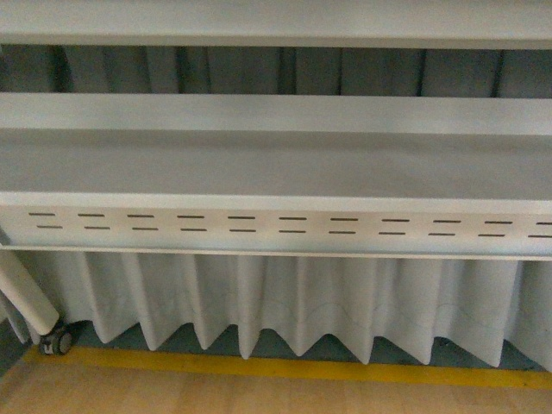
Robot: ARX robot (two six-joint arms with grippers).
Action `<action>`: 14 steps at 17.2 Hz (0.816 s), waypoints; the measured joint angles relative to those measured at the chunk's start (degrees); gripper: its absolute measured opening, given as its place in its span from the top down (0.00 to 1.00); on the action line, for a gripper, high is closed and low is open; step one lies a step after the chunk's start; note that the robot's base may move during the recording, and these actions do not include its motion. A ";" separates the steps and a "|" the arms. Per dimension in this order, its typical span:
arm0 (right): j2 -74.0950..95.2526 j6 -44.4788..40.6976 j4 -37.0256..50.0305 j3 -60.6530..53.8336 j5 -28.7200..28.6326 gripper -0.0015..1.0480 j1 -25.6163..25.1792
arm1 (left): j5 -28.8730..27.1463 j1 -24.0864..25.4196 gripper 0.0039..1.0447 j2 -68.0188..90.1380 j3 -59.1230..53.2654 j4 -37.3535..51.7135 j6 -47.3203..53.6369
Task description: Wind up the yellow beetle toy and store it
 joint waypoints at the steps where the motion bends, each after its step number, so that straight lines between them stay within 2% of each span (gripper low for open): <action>1: 0.02 -0.02 0.00 0.00 -0.02 0.06 0.00 | -0.02 0.00 0.06 0.00 0.00 0.11 0.00; 14: 0.02 -0.02 0.02 0.00 -0.04 0.06 0.00 | -0.02 0.00 0.06 0.00 0.00 0.17 0.00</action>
